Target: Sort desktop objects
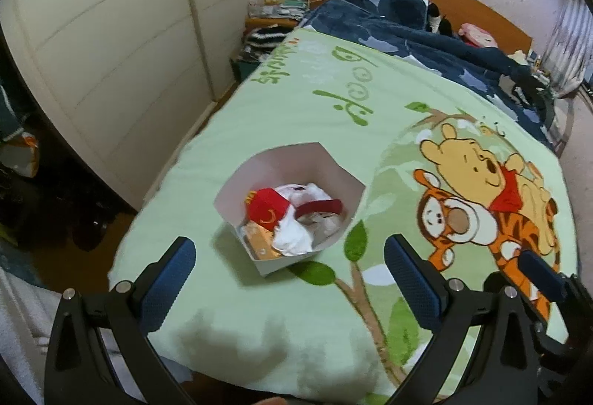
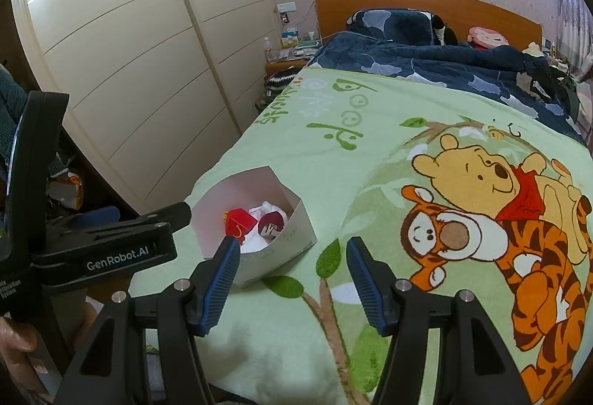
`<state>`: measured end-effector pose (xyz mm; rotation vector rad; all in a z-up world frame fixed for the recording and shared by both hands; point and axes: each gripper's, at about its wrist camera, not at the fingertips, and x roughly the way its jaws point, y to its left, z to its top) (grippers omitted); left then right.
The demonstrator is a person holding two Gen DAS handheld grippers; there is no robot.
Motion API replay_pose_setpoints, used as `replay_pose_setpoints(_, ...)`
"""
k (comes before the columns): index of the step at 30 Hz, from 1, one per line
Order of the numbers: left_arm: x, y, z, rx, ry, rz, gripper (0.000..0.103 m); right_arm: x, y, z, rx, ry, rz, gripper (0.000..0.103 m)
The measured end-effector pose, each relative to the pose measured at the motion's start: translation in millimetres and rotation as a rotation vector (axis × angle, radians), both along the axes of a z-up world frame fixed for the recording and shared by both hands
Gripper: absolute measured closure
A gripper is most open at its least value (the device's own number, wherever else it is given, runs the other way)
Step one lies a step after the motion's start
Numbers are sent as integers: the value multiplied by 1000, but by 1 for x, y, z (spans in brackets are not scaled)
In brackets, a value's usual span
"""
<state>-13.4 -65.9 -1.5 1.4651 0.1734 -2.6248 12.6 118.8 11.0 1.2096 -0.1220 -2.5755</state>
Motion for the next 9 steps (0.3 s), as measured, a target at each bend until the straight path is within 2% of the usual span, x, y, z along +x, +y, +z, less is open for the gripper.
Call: replay_pose_setpoints(9, 2, 7, -2, -60, 3, 5, 0, 0, 1, -4, 6, -8, -4, 42)
